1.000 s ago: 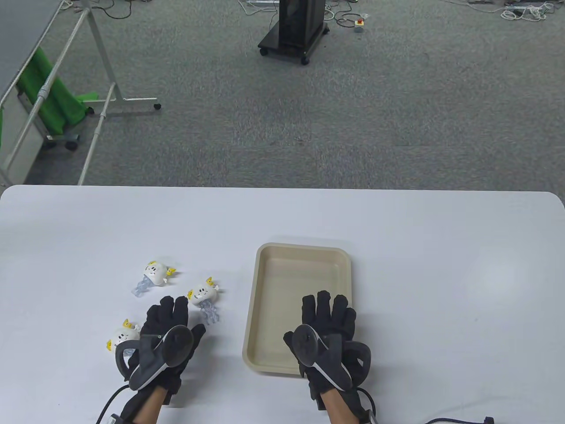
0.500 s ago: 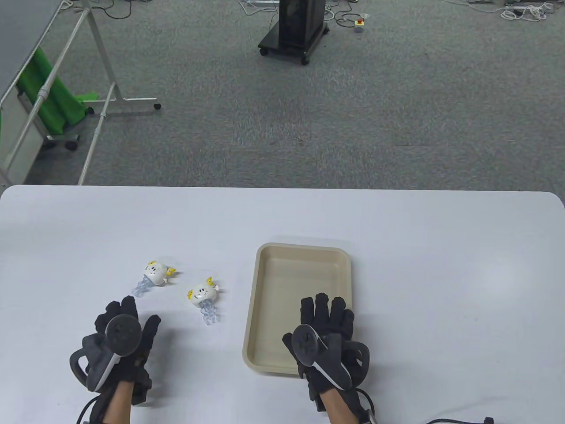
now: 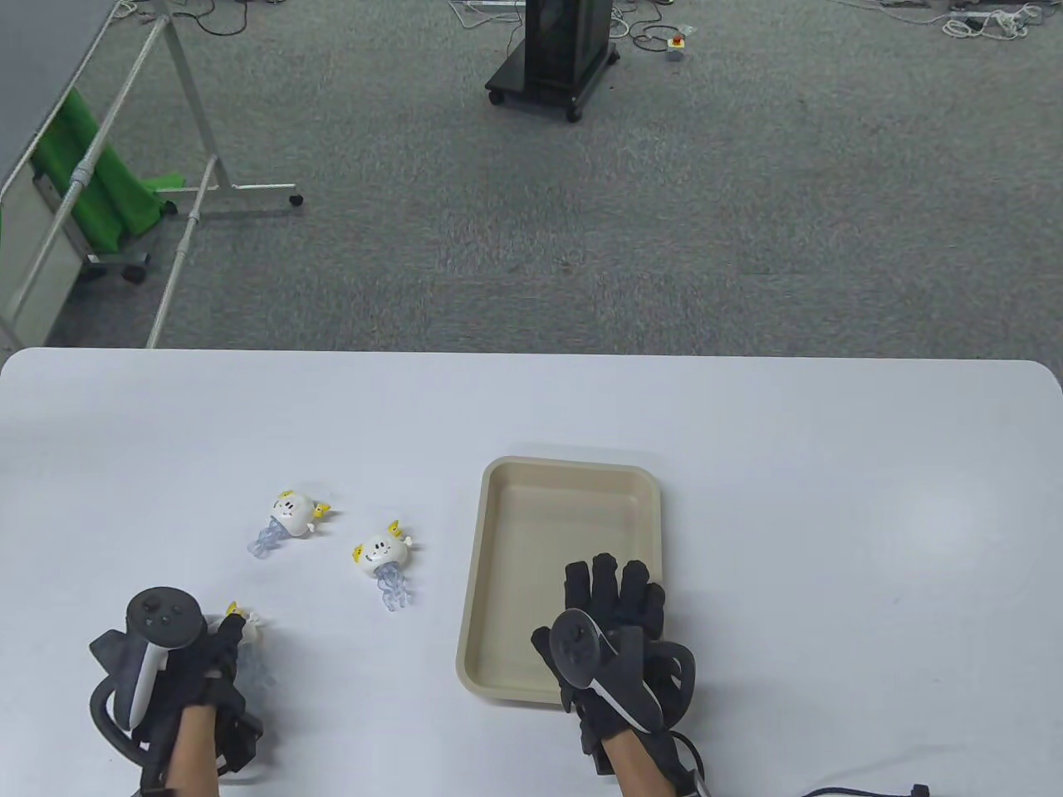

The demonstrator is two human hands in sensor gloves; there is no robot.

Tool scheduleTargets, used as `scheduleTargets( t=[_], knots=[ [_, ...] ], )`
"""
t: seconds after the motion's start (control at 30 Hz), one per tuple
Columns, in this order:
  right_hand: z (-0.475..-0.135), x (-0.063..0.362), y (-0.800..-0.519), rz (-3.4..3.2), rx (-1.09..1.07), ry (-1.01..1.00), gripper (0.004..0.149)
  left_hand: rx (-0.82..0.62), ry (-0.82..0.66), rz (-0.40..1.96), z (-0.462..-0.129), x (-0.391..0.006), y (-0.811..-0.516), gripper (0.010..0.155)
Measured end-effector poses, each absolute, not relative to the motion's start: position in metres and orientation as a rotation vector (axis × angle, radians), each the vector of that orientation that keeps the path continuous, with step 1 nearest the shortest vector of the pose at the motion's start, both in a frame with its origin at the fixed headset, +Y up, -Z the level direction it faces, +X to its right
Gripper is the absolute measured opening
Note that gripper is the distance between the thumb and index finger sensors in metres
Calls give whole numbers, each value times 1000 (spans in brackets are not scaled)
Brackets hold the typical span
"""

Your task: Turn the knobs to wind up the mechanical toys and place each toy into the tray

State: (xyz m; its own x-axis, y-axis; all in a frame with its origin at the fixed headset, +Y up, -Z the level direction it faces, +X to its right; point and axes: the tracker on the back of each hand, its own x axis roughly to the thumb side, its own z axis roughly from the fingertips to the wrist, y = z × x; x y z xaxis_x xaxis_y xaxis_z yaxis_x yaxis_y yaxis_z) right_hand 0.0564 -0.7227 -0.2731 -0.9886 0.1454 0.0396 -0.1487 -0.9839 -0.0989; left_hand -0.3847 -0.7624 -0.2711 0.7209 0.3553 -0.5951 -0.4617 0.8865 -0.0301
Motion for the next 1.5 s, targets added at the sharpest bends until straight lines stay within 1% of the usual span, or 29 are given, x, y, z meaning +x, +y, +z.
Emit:
scheduleTargets(
  t=[0.1, 0.2, 0.5, 0.63, 0.7, 0.8, 0.87, 1.0, 1.03, 1.1, 1.23, 1.27, 1.5],
  knots=[
    [-273, 57, -723, 2988, 48, -154, 85, -194, 617, 482, -272, -385, -763, 79],
    [-273, 56, -724, 2988, 50, -154, 84, -219, 607, 488, -274, -381, -765, 84],
    [-273, 55, -725, 3000, 59, -144, 84, -227, 538, 363, -284, -367, -765, 80],
    [-272, 54, -724, 2988, 76, -159, 84, -177, 527, 426, -284, -368, -763, 77],
    [-271, 52, -723, 2975, 87, -166, 83, -114, 481, 451, -283, -367, -758, 78],
    [-269, 50, -721, 2930, 120, -193, 83, 41, 362, 619, -282, -354, -747, 78],
    [-267, 48, -719, 2883, 151, -209, 82, 106, 237, 750, -281, -338, -741, 79],
    [-264, 45, -716, 2708, 238, -212, 80, 166, -18, 938, -279, -298, -736, 78],
    [-263, 44, -716, 2681, 253, -208, 79, 166, -49, 949, -279, -292, -736, 78],
    [-262, 42, -716, 2564, 307, -202, 77, 137, -171, 983, -277, -265, -739, 78],
    [-259, 40, -713, 2415, 373, -213, 73, 95, -289, 1023, -274, -235, -744, 78],
    [-258, 40, -712, 2388, 389, -221, 71, 106, -323, 1043, -273, -229, -746, 78],
    [-251, 35, -704, 2321, 457, -303, 53, 74, -368, 1130, -268, -212, -750, 77]
  ],
)
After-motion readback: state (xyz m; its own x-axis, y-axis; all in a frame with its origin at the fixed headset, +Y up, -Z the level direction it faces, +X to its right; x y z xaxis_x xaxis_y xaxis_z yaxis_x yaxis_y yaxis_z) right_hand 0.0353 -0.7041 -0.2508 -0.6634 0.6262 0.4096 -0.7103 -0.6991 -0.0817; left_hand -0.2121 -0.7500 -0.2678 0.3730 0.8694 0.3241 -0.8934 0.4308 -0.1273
